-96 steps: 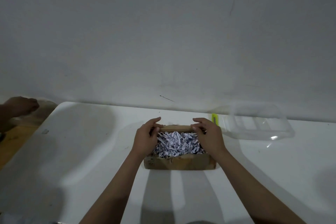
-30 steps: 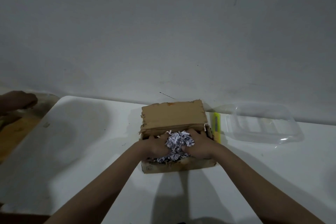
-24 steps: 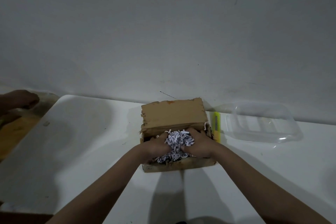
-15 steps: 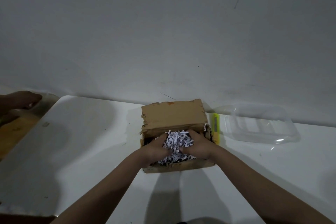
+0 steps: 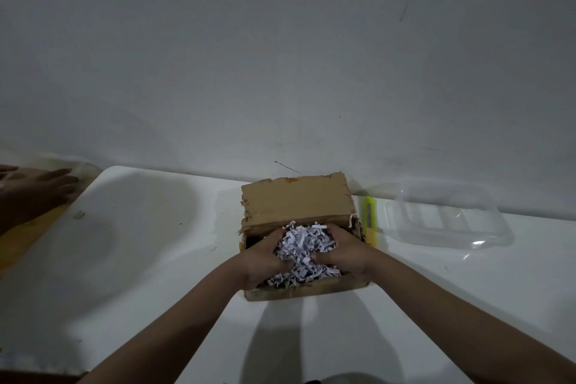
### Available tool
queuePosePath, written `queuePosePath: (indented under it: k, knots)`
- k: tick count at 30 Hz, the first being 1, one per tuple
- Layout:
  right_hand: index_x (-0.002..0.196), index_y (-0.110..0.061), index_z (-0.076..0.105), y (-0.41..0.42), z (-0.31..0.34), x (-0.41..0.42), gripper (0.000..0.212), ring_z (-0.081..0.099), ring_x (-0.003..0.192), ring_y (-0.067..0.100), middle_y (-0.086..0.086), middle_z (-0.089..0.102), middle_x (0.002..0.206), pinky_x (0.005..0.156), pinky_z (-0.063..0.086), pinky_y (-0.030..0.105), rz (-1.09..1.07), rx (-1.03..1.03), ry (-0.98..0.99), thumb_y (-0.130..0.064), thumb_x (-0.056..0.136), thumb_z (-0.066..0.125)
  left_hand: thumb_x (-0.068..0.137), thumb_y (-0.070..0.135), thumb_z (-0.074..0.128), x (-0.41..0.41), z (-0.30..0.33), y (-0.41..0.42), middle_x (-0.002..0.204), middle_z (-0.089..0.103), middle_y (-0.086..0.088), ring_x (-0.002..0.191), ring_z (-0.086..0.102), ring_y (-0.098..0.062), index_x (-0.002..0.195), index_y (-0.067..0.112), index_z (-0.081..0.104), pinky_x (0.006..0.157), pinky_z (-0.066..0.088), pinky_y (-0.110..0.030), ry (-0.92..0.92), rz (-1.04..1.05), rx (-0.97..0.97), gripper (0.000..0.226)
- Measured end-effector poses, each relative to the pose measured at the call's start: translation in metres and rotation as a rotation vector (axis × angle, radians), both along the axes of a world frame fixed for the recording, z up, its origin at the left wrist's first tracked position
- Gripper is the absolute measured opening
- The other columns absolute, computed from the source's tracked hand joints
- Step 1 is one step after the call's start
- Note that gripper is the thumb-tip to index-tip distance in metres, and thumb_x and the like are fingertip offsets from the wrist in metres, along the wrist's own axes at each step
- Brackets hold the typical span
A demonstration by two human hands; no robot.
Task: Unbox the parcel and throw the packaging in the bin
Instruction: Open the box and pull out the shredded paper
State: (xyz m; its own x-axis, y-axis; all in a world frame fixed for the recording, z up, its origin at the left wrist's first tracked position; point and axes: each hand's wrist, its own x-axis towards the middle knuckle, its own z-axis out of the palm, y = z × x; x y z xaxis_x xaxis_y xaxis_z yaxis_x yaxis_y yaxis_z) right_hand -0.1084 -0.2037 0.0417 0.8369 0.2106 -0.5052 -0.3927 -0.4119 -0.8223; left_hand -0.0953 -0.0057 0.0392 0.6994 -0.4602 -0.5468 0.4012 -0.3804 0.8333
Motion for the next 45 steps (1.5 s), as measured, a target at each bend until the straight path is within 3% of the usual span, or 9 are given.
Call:
queuePosePath:
  k: [6,11,16,19,27,31,37,45]
  knots:
    - [0.131,-0.020,0.041,-0.001,-0.006,-0.002,0.071,0.057,0.115,0.020,0.001,0.054,0.127,0.099,0.049,0.042,-0.048,0.048,-0.001,-0.029,0.072,0.079,0.074,-0.003,0.071,-0.004,-0.001,0.005,0.130,0.055,-0.005,0.120,0.053,-0.022,0.134,0.024,0.037,0.104,0.044,-0.042,0.004,0.034,-0.089,0.075]
    - [0.124,-0.014,0.046,0.000,-0.006,-0.001,0.058,0.061,0.108,0.020,0.004,0.061,0.119,0.097,0.050,0.041,-0.057,0.032,-0.009,-0.017,0.075,0.076,0.070,-0.006,0.076,-0.003,0.000,0.006,0.134,0.051,0.000,0.121,0.052,-0.019,0.143,0.023,0.028,0.097,0.047,-0.031,0.008,0.005,-0.054,0.092]
    - [0.114,-0.014,0.051,0.004,-0.003,-0.003,0.042,0.061,0.101,0.016,0.001,0.063,0.108,0.087,0.051,0.029,-0.011,-0.022,-0.052,-0.010,0.077,0.072,0.072,-0.011,0.072,-0.006,0.006,0.003,0.128,0.053,0.001,0.117,0.053,-0.017,0.135,0.027,0.033,0.088,0.049,-0.023,0.008,0.012,-0.061,0.083]
    - [0.116,-0.014,0.052,0.004,-0.001,-0.004,0.047,0.062,0.102,0.017,0.002,0.064,0.111,0.090,0.051,0.032,0.002,-0.045,-0.096,-0.013,0.075,0.074,0.072,-0.014,0.070,-0.007,0.008,0.003,0.122,0.056,0.003,0.110,0.056,-0.014,0.129,0.028,0.036,0.082,0.053,-0.022,0.000,0.025,-0.065,0.079]
    - [0.119,-0.023,0.045,0.002,0.006,-0.011,0.063,0.058,0.105,0.012,-0.008,0.059,0.112,0.088,0.049,0.025,0.060,-0.023,-0.142,-0.011,0.068,0.081,0.067,-0.015,0.074,-0.008,0.007,0.005,0.123,0.058,-0.004,0.115,0.055,-0.021,0.133,0.021,0.037,0.093,0.051,-0.034,-0.021,0.012,-0.059,0.084]
    - [0.120,-0.021,0.051,0.000,0.010,-0.011,0.069,0.062,0.104,0.012,-0.003,0.064,0.115,0.089,0.053,0.031,0.028,0.020,-0.166,-0.014,0.061,0.086,0.067,-0.019,0.070,-0.010,0.011,0.008,0.118,0.061,-0.006,0.110,0.059,-0.021,0.129,0.022,0.041,0.084,0.054,-0.030,-0.026,0.027,-0.106,0.080]
    - [0.122,-0.021,0.052,0.001,0.015,-0.015,0.071,0.065,0.099,0.009,-0.003,0.066,0.111,0.074,0.055,0.021,-0.021,0.118,-0.177,-0.007,0.062,0.086,0.064,-0.014,0.069,-0.009,0.015,0.015,0.121,0.060,-0.008,0.112,0.059,-0.026,0.133,0.028,0.038,0.085,0.054,-0.034,-0.051,0.047,-0.129,0.086]
    - [0.121,-0.019,0.051,0.004,0.005,-0.019,0.072,0.061,0.107,0.015,0.001,0.062,0.117,0.087,0.055,0.033,0.026,0.059,-0.149,-0.007,0.059,0.086,0.068,-0.016,0.071,-0.018,0.014,0.008,0.120,0.058,-0.005,0.111,0.056,-0.021,0.129,0.031,0.034,0.086,0.054,-0.030,-0.067,-0.025,-0.040,0.085]
